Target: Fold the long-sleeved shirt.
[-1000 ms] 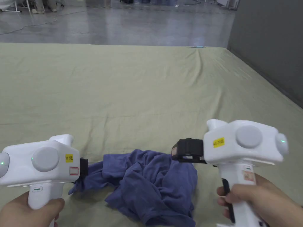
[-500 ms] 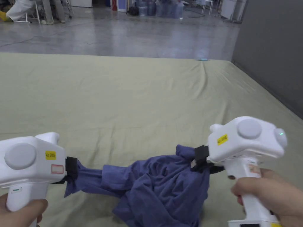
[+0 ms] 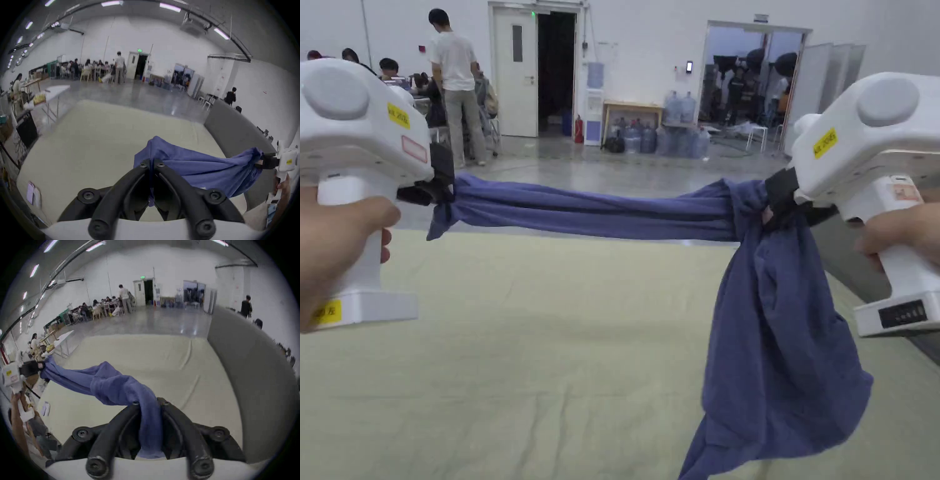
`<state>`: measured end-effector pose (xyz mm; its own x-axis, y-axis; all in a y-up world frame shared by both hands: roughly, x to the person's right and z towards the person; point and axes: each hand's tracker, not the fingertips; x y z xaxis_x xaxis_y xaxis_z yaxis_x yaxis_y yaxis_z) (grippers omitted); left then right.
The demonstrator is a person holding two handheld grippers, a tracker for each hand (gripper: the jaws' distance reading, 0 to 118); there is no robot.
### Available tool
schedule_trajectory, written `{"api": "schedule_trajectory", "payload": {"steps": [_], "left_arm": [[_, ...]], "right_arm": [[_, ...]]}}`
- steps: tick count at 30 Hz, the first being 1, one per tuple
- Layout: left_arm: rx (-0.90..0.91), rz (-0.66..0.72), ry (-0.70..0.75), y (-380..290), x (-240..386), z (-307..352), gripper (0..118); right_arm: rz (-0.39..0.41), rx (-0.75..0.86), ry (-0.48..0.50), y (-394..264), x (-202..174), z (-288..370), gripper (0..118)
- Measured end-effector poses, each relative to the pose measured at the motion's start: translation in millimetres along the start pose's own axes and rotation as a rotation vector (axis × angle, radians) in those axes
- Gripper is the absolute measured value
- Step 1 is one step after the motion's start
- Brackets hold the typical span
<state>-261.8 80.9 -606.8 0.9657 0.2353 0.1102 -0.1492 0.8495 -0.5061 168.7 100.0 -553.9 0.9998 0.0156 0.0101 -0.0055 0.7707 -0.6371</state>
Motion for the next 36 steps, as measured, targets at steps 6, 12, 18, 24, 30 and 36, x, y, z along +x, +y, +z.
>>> {"api": "schedule_trajectory", "payload": {"steps": [6,12,18,24,30,36], "left_arm": [[0.043,0.091,0.027,71.0,5.3,-9.8,0],[0.074,0.117,0.074,73.5,0.9,-16.9,0],[-0.115,0.037,0.181,-13.9,-32.1,-71.9,0],[-0.398,0.035,0.227,-162.1,-87.9,-122.3,0],[-0.558,0.153,0.238,-270.4,-149.2,-103.3,0],[-0.533,0.095,0.236,-306.7,-166.1,-20.5,0]], "right_arm": [[0.072,0.094,-0.082,88.5,-13.0,17.1,10],[0.124,0.141,-0.095,106.5,-34.1,15.9,10],[0.212,-0.036,-0.074,-0.6,-58.2,-80.2,10],[0.127,-0.312,0.046,-186.9,-70.4,-203.1,10],[0.103,-0.404,0.137,-302.3,-92.8,-184.0,10],[0.151,-0.344,0.142,-341.2,-129.9,-101.8,10]]}}
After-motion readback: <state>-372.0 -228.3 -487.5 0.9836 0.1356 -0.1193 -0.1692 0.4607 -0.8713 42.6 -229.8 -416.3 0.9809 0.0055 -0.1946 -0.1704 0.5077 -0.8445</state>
